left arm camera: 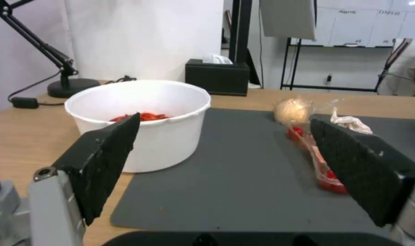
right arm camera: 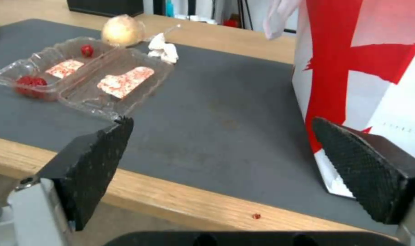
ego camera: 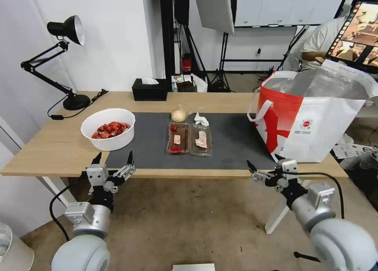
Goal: Pick up the trash from the table and place it into the takeout bag.
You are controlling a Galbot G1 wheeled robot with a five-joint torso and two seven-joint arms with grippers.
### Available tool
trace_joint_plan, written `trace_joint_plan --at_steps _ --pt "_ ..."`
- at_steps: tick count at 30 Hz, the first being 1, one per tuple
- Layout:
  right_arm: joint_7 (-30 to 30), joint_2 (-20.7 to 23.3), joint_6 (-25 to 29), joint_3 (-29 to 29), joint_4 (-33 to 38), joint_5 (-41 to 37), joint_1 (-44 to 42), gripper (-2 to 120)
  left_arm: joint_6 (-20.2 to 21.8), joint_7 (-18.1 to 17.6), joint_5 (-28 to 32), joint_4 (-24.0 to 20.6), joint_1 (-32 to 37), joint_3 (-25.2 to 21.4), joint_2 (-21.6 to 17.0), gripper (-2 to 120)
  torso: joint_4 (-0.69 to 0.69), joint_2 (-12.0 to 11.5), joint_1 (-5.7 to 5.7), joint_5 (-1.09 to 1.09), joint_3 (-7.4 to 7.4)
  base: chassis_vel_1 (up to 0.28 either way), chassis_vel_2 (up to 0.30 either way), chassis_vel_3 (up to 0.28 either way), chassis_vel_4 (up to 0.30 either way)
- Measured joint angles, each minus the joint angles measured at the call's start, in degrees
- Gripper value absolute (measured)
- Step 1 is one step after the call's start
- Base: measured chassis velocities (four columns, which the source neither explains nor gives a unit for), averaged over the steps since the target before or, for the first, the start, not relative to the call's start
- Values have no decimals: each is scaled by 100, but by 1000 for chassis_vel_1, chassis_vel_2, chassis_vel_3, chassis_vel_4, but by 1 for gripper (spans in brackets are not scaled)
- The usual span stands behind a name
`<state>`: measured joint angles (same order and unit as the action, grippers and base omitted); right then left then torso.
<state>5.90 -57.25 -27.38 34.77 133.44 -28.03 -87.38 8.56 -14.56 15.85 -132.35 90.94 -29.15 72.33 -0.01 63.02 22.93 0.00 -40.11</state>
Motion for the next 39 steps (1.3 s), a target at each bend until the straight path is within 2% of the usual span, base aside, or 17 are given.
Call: trace_joint_plan --at_steps 5,7,8,10,13,34,37,38,39 --pt "-25 23 74 -25 -19 -79 49 100 -23 13 -11 4 8 11 9 100 0 0 0 -2 0 0 0 0 0" --pt "-206 12 544 -143 -155 -259 177 100 -31 18 -12 3 14 11 4 100 0 0 0 0 0 0 0 0 0" --pt "-206 12 544 -143 -155 -259 177 100 -31 18 -12 3 14 11 4 100 0 0 0 0 0 0 0 0 0" --pt "-409 -12 1062 -272 -305 -442 314 100 -33 21 -15 -7 22 1 -3 100 1 0 0 0 0 0 0 0 0" --pt "-512 -22 1301 -362 -406 -506 413 100 -36 25 -21 -14 43 -6 -3 100 0 0 -1 -1 0 0 0 0 0" --pt "-514 -120 1356 -534 -552 -520 477 100 -54 59 -102 -24 160 -7 26 100 0 0 -1 -1 0 0 0 0 0" --pt "282 -115 1354 -874 -453 -2156 683 100 -55 84 -101 -60 230 -41 23 100 -1 1 -1 -1 0 0 0 0 0" --pt "282 -115 1354 -874 -453 -2156 683 100 -55 84 -101 -60 230 -41 23 100 -1 1 -1 -1 0 0 0 0 0" --pt "799 -110 1354 -1122 -431 -3112 899 100 -55 90 -96 -93 291 -79 12 100 1 1 -1 -1 0 0 0 0 0"
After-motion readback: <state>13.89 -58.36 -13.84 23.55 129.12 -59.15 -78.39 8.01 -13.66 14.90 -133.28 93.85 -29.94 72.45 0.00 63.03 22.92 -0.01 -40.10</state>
